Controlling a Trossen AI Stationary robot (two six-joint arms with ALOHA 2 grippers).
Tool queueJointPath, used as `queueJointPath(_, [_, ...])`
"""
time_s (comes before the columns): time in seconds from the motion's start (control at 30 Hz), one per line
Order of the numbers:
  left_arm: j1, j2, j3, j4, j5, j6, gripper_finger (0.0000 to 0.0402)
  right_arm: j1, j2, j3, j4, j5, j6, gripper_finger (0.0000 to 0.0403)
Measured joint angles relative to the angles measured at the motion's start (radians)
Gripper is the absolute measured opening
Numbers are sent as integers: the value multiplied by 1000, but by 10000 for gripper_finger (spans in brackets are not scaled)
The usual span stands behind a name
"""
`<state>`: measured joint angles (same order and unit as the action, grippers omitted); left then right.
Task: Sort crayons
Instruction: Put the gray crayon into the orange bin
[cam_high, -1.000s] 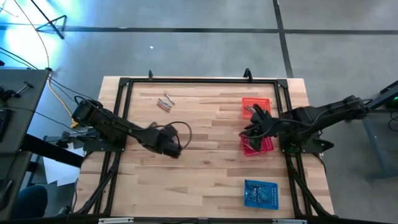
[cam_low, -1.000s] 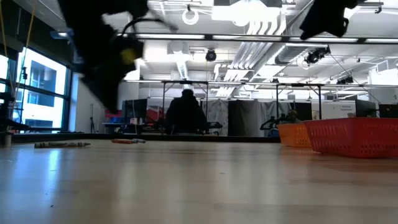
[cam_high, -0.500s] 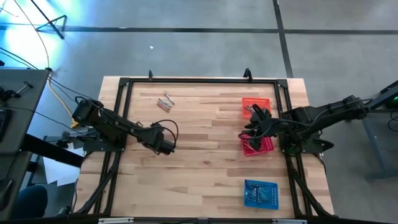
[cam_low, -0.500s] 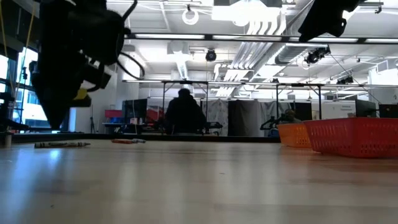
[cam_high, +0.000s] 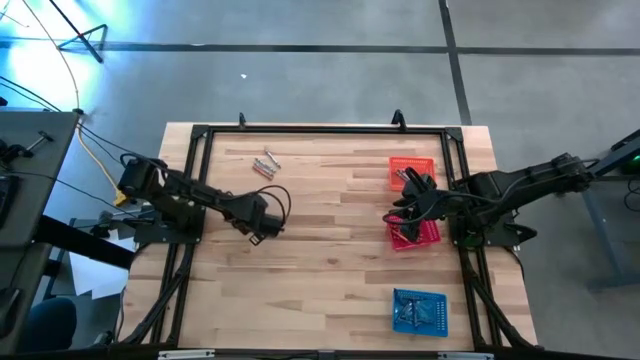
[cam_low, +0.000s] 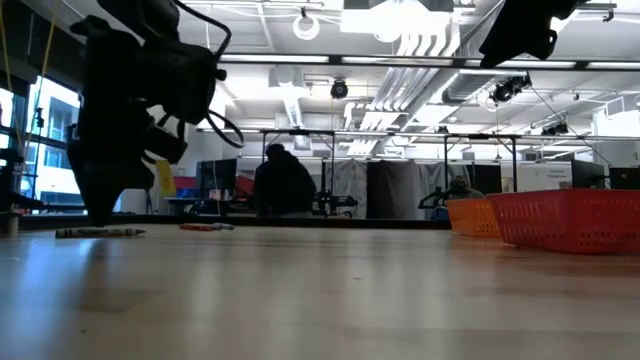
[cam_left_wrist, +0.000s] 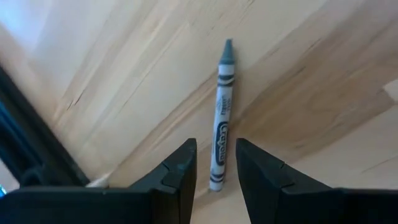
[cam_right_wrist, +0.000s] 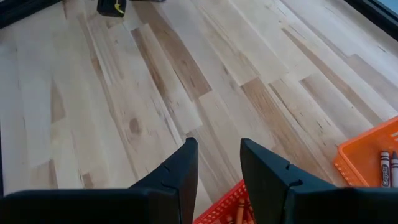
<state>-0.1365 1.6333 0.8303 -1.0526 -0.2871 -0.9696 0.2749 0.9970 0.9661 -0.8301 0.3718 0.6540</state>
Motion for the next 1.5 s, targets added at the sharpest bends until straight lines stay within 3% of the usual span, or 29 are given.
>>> queueJointPath(0.4, [133, 0, 0, 12, 77, 248, 100, 0, 0, 0, 0, 0, 0, 114])
queueJointPath(0.77, [237, 0, 0, 145, 256, 441, 100, 0, 0, 0, -4, 0, -6, 114])
queueJointPath(1.13, [296, -18, -93, 238, 353, 425, 91, 0, 0, 0, -19, 0, -8, 114])
queueJointPath(1.4, [296, -37, -89, 246, 373, 401, 11, 0, -1, 0, -19, 0, -8, 114])
queueJointPath(1.5, [296, -44, -89, 248, 372, 386, 8, 0, -1, 0, -19, 0, -8, 114])
